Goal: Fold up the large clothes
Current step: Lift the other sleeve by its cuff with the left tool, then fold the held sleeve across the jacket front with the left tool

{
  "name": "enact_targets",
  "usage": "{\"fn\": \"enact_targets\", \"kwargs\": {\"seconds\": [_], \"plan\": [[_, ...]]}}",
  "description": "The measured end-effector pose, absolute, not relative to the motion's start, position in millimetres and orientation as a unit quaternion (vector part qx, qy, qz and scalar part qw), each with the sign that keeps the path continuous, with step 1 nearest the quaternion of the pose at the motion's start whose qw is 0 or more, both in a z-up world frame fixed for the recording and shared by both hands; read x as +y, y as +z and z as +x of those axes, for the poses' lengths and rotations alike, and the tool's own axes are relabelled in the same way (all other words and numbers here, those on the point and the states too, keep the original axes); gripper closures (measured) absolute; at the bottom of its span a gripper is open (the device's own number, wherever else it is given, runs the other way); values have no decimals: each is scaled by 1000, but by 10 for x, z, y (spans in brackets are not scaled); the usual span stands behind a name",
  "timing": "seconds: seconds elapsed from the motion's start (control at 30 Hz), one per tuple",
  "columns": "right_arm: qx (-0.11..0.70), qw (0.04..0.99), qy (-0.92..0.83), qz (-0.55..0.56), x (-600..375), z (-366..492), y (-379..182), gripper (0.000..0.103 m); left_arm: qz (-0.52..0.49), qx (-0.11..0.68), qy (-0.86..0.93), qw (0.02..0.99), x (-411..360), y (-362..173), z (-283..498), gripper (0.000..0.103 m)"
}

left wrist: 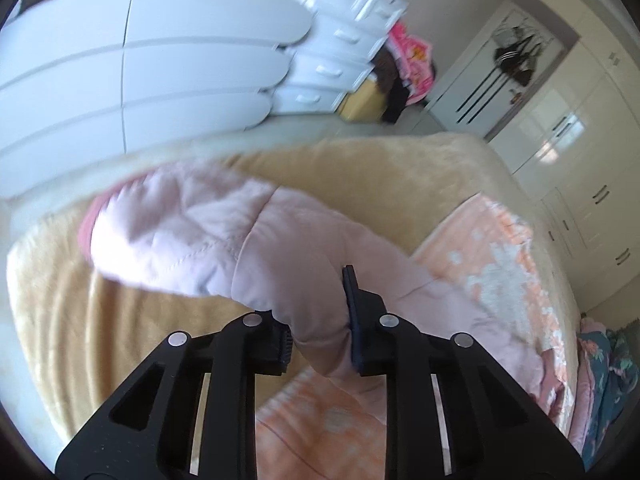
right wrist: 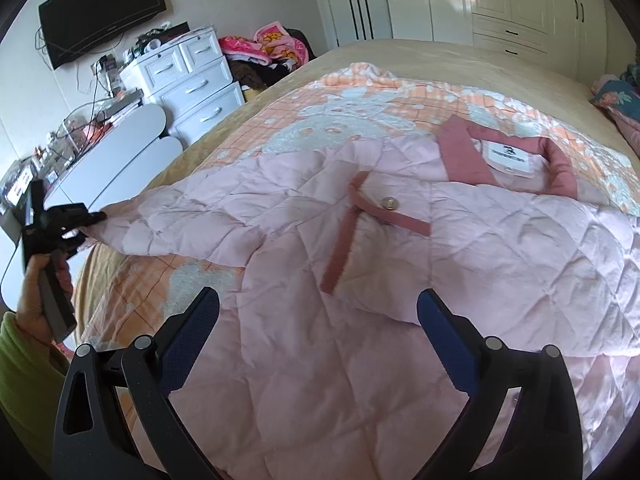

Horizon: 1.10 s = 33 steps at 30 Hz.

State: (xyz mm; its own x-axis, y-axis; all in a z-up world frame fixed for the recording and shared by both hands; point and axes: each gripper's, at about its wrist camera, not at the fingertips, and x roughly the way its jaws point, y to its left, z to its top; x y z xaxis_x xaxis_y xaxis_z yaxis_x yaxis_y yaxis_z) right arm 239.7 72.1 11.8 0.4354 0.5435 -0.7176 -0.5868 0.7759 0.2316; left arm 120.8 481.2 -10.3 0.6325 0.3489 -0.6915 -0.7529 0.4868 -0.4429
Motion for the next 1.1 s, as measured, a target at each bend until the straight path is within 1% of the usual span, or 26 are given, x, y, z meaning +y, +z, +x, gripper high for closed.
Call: {"fn": "enact_targets", "kwargs": {"seconds": [0.23, 0.5, 1.1], "plan": [[398, 860, 320, 2, 325, 2357, 305, 4, -337, 225, 309, 860, 4419, 610, 1297, 90], [380, 874, 302, 39, -186, 2324, 507, 4, -299, 203, 268, 893, 3892, 1166, 1455, 92], [346, 893, 272, 98, -1184, 2146, 815, 4, -220, 200, 174, 939, 2692, 1709, 1878, 93]]}}
